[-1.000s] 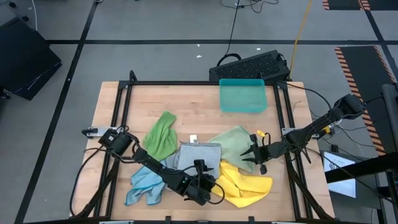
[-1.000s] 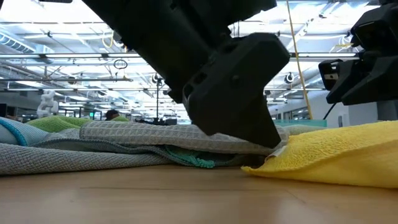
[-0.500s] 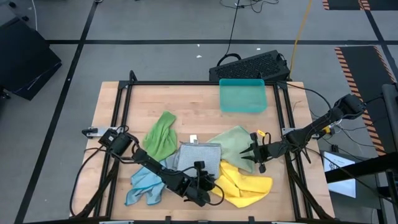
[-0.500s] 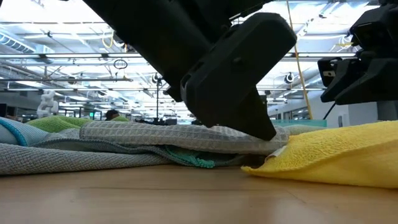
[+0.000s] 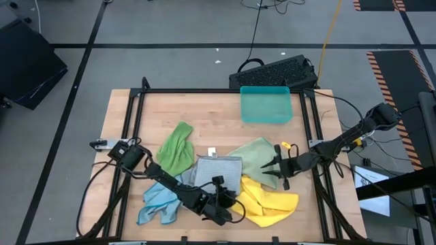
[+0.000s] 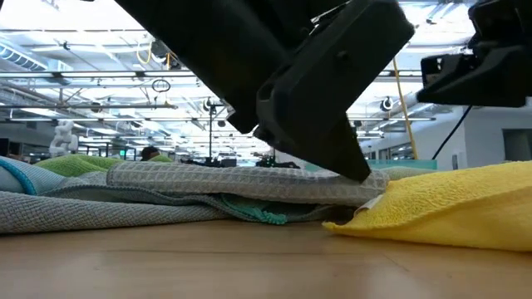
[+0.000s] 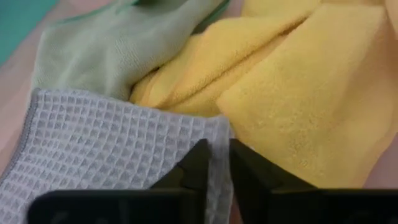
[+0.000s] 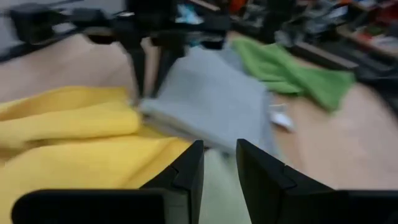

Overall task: Fold microfiber towels
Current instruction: Fold the right gray microfiber cloth

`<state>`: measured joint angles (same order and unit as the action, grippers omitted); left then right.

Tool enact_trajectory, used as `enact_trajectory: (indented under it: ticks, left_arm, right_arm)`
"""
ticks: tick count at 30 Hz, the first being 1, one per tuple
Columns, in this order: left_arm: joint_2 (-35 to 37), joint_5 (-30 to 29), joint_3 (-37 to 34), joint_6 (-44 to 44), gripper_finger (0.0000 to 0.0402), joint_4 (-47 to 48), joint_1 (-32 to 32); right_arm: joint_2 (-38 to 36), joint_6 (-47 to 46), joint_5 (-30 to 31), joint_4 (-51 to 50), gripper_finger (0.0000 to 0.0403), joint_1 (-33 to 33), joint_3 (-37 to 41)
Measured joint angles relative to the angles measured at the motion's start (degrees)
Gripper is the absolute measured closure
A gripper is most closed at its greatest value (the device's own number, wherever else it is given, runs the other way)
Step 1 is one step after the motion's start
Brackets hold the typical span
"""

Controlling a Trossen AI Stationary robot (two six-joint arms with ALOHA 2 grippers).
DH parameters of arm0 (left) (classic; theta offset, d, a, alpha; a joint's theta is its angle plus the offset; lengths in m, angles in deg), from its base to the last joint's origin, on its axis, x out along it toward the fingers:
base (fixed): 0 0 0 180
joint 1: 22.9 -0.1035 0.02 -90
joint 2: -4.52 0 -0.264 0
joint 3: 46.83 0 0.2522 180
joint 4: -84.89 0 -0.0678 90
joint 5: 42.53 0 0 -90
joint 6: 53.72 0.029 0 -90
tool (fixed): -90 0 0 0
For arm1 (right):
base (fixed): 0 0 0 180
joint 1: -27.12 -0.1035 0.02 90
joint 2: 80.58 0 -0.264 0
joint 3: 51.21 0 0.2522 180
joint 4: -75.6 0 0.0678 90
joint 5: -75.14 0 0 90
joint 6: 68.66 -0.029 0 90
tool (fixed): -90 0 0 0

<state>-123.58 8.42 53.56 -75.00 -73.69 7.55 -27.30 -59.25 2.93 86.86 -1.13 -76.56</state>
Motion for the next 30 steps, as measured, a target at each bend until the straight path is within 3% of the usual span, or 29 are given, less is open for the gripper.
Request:
enact_trajectory:
  ticks: [7,12,18,27,30]
  left_arm:
    - [0.01,-0.67,0.0,3.3,0.0203,-3.75,0.71]
    - [-0.98,0.43,-0.06,5.35,0.0176,-2.96,-0.02]
    - [-1.14,1.55,0.04,8.96,0.0229,-3.05,-0.68]
    - [-1.14,4.27,0.04,7.09,0.0388,-3.54,-1.21]
    - [-1.14,4.48,0.04,5.74,0.039,-3.33,-1.25]
  right_arm:
    - [0.04,-7.35,-1.54,-4.81,0.0314,0.0,0.0]
    - [0.04,-7.82,-1.51,-3.79,0.0314,0.0,0.0]
    - [0.02,-8.71,-1.45,-3.0,0.0314,0.0,0.0]
    - [0.04,-8.95,-1.45,-4.58,0.0314,0.0,0.0]
    - [0.07,-9.29,-1.45,-4.7,0.0314,0.0,0.02]
